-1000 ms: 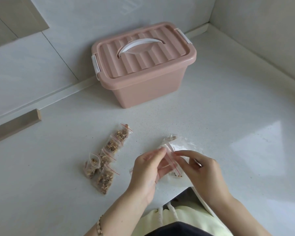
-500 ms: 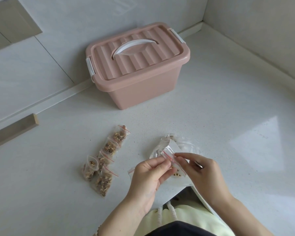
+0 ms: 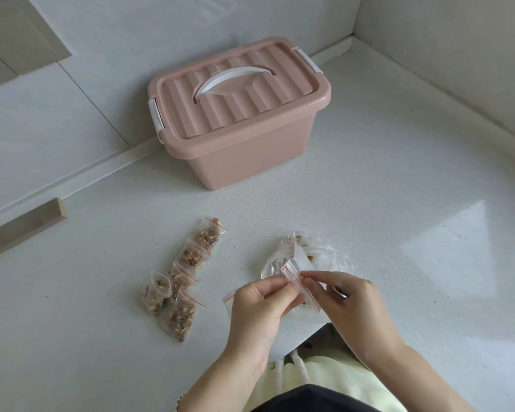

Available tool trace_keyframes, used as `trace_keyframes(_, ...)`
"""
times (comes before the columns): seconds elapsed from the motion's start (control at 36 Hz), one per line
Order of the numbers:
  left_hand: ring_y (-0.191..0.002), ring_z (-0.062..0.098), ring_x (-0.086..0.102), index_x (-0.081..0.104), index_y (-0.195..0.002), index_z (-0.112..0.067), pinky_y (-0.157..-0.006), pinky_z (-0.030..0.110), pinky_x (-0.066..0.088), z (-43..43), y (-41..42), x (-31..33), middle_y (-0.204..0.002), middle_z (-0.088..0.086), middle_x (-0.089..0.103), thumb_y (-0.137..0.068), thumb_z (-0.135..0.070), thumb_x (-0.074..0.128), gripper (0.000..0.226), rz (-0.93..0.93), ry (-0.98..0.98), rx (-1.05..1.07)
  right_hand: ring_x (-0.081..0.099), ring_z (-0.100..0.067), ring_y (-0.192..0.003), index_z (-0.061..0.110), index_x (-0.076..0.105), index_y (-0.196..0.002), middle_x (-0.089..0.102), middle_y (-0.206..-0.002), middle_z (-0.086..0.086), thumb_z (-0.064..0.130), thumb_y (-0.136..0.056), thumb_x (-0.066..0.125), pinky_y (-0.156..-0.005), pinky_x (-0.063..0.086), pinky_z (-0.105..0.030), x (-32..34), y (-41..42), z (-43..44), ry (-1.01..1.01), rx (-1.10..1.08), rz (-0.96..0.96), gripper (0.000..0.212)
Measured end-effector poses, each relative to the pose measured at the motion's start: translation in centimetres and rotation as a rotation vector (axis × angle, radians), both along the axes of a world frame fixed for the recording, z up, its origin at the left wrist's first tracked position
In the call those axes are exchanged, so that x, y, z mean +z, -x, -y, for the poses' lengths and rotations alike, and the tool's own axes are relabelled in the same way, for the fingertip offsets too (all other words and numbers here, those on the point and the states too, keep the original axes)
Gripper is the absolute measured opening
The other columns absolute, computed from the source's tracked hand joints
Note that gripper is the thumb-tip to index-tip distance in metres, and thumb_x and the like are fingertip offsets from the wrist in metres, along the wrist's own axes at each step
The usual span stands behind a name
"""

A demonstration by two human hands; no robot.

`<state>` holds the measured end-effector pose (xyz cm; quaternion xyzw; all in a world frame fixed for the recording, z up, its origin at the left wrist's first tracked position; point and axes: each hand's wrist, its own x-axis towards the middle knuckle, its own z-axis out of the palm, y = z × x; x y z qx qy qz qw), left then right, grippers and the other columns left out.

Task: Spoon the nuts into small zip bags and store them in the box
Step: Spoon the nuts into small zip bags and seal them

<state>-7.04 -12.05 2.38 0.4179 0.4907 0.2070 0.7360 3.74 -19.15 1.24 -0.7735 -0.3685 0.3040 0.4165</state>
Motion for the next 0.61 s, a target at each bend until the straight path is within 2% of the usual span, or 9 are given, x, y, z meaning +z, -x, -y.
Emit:
trace_keyframes(0.08, -0.078, 0.015, 0.07, 0.076, -0.076, -0.007, -0.077, 0.022, 0.055, 0.1, -0.1, -0.2, -0.08, 0.011, 0.074, -0.079, -0.007, 0.068, 0.009, -0.016, -0.02, -0.021, 0.06, 0.001, -0.069, 0.039, 0.071, -0.087, 0.068, -0.079, 0.025, 0.037, -0.083, 0.059, -0.061, 0.041, -0.009, 0.1, 0.0, 0.1, -0.027, 0.074, -0.018, 0.013)
trace_keyframes(0.14, -0.073, 0.014, 0.069, 0.074, -0.073, -0.005, -0.071, 0.02, 0.055, 0.0, -0.2, -0.4, -0.074, 0.009, 0.073, -0.08, -0.008, 0.067, 0.01, -0.031, -0.033, -0.031, 0.051, -0.002, -0.056, 0.038, 0.071, -0.089, 0.067, -0.069, 0.01, 0.053, -0.076, 0.055, -0.054, 0.037, -0.012, 0.3, -0.1, 0.2, -0.039, 0.145, -0.008, 0.025)
trace_keyframes(0.17, -0.068, 0.011, 0.067, 0.072, -0.071, -0.006, -0.066, 0.019, 0.054, -0.1, -0.2, -0.5, -0.068, 0.005, 0.071, -0.081, -0.007, 0.066, 0.012, -0.046, -0.039, -0.031, 0.046, -0.003, -0.053, 0.038, 0.071, -0.09, 0.063, -0.063, 0.009, 0.056, -0.073, 0.055, -0.052, 0.034, -0.012, 0.4, -0.1, 0.2, -0.033, 0.168, -0.005, 0.03)
trace_keyframes(0.25, -0.059, 0.002, 0.059, 0.066, -0.072, -0.007, -0.053, 0.016, 0.048, -0.3, -0.2, -0.6, -0.061, -0.004, 0.065, -0.085, -0.006, 0.062, 0.014, -0.117, -0.158, -0.123, 0.048, -0.004, -0.053, 0.043, 0.068, -0.08, 0.064, -0.062, 0.018, 0.052, -0.072, 0.056, -0.052, 0.036, -0.015, 0.5, -0.1, 0.1, -0.028, 0.146, -0.075, 0.017)
trace_keyframes(0.33, -0.057, 0.003, 0.054, 0.061, -0.075, -0.006, -0.054, 0.018, 0.045, -0.7, 0.0, -0.6, -0.06, -0.008, 0.057, -0.089, -0.007, 0.057, 0.015, -0.141, -0.286, -0.299, 0.06, -0.007, -0.065, 0.032, 0.072, -0.073, 0.07, -0.073, 0.012, 0.044, -0.08, 0.057, -0.064, 0.046, -0.023, 0.0, -0.5, 0.0, -0.019, 0.104, -0.108, 0.02)
trace_keyframes(0.42, -0.054, 0.002, 0.049, 0.051, -0.072, -0.004, -0.059, 0.024, 0.041, -1.0, 0.2, -0.7, -0.06, -0.003, 0.053, -0.092, -0.012, 0.049, 0.022, -0.218, -0.404, -0.472, 0.046, -0.006, -0.053, 0.026, 0.069, -0.068, 0.061, -0.059, 0.007, 0.034, -0.085, 0.06, -0.056, 0.038, -0.021, -0.2, -1.0, 0.0, 0.026, 0.13, -0.102, 0.021)
trace_keyframes(0.47, -0.05, 0.002, 0.043, 0.045, -0.069, -0.003, -0.056, 0.022, 0.036, -1.1, 0.2, -0.7, -0.061, 0.003, 0.051, -0.09, -0.011, 0.046, 0.023, -0.262, -0.468, -0.513, 0.047, -0.017, -0.055, 0.024, 0.067, -0.069, 0.061, -0.063, -0.003, 0.034, -0.086, 0.058, -0.056, 0.038, -0.026, -0.2, -1.1, 0.0, 0.045, 0.193, -0.052, 0.021)
trace_keyframes(0.56, -0.05, 0.0, 0.046, 0.046, -0.067, 0.004, -0.054, 0.015, 0.035, -1.4, 0.0, -0.6, -0.058, 0.003, 0.055, -0.089, -0.006, 0.044, 0.023, -0.192, -0.459, -0.482, 0.05, -0.013, -0.057, 0.032, 0.062, -0.065, 0.061, -0.065, 0.006, 0.027, -0.088, 0.059, -0.054, 0.038, -0.02, -0.1, -0.9, -0.2, -0.023, 0.212, 0.024, 0.024)
trace_keyframes(0.61, -0.054, 0.007, 0.05, 0.05, -0.067, 0.005, -0.055, 0.015, 0.035, -1.6, -0.3, -0.5, -0.054, -0.005, 0.057, -0.083, -0.009, 0.042, 0.022, -0.064, -0.362, -0.447, 0.047, -0.011, -0.055, 0.04, 0.056, -0.062, 0.06, -0.063, 0.007, 0.036, -0.085, 0.057, -0.053, 0.036, -0.018, 0.1, -1.1, -0.5, -0.082, 0.182, 0.023, 0.024)
